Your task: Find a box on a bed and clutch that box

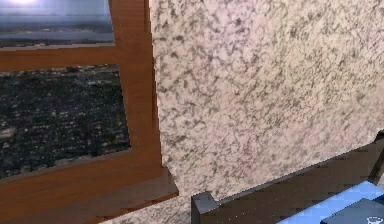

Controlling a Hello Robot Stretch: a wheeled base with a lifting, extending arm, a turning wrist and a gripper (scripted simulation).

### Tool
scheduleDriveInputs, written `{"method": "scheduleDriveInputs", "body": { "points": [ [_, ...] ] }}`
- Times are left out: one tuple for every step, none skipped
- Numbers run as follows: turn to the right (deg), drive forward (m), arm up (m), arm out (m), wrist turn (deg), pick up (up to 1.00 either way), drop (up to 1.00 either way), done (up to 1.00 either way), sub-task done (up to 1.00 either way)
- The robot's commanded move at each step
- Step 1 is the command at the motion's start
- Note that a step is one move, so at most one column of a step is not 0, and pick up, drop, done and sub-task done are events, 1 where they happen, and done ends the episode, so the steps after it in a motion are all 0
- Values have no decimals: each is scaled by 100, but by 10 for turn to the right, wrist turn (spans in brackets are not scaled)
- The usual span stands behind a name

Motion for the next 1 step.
{"method": "scheduleDriveInputs", "body": {
  "points": [
    [0,0,0,0,0,100,0,0,0]
  ]
}}
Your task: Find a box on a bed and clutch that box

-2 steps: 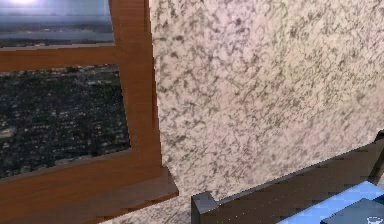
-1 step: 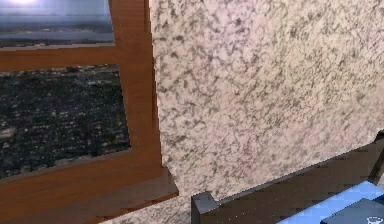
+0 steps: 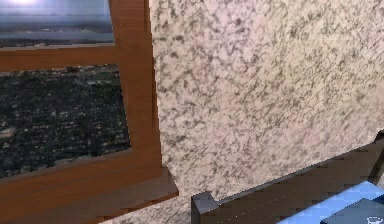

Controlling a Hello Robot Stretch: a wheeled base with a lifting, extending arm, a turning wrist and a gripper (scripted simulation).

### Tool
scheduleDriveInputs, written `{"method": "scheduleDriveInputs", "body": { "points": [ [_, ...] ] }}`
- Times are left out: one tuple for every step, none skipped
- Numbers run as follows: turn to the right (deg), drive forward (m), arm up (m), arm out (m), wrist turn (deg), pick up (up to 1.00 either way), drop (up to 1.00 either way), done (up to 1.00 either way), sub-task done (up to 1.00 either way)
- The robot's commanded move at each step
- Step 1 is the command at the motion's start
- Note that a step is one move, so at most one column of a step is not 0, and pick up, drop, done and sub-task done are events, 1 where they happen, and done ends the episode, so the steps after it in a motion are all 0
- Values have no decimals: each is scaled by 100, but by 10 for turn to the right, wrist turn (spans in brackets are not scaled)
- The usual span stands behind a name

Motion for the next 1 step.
{"method": "scheduleDriveInputs", "body": {
  "points": [
    [0,0,10,0,0,0,0,0,0]
  ]
}}
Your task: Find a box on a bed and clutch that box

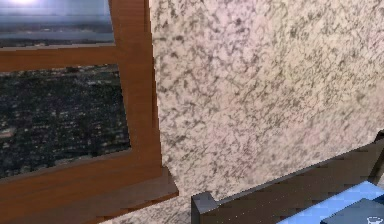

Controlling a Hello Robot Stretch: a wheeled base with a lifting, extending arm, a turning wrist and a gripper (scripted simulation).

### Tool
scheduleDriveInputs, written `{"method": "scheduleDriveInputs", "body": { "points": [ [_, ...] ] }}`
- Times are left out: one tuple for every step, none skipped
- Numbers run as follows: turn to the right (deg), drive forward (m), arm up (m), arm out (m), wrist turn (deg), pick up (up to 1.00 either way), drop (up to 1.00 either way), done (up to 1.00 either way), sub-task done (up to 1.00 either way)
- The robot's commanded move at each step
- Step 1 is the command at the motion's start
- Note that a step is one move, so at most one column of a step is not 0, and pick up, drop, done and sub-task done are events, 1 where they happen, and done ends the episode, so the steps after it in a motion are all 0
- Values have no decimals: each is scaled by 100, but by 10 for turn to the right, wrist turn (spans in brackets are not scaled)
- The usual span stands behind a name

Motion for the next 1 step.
{"method": "scheduleDriveInputs", "body": {
  "points": [
    [0,0,0,0,0,0,0,100,0]
  ]
}}
